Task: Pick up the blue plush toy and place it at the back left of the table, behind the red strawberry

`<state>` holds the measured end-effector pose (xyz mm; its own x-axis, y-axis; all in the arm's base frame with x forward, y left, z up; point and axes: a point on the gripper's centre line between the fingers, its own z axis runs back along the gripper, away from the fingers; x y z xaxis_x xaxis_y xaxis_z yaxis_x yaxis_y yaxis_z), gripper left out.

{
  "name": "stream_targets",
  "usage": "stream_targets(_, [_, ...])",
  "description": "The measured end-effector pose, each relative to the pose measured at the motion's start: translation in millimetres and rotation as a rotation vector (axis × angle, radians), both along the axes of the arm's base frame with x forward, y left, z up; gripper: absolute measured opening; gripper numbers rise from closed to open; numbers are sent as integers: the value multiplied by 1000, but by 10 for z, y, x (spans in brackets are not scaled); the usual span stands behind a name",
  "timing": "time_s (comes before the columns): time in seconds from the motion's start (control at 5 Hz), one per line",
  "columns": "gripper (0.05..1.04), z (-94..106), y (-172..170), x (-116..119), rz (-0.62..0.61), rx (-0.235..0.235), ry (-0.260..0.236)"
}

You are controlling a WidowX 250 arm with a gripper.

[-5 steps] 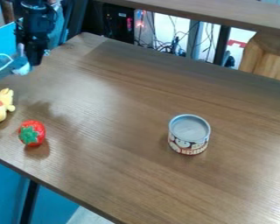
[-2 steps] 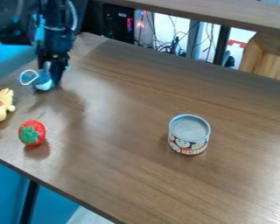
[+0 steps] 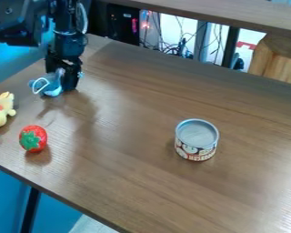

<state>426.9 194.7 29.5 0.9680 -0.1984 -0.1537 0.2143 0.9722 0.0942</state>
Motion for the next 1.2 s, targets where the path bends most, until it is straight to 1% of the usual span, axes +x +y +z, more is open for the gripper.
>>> stream_targets(0.2, [1005,258,-19,27,14,17,-77])
stream_targets(0.4, [1001,680,-33,11,-39,49,-185])
stream_targets(0.6, [1001,995,-176,-89,-95,21,-308])
stream_targets(0.8, [1001,1045,-186,-531,-144,11,-219])
stream_targets(1.0, [1001,880,-307,-992,-248,-55,-88])
stream_targets(1.2, [1001,830,-415,-1455,-271,-128,-18])
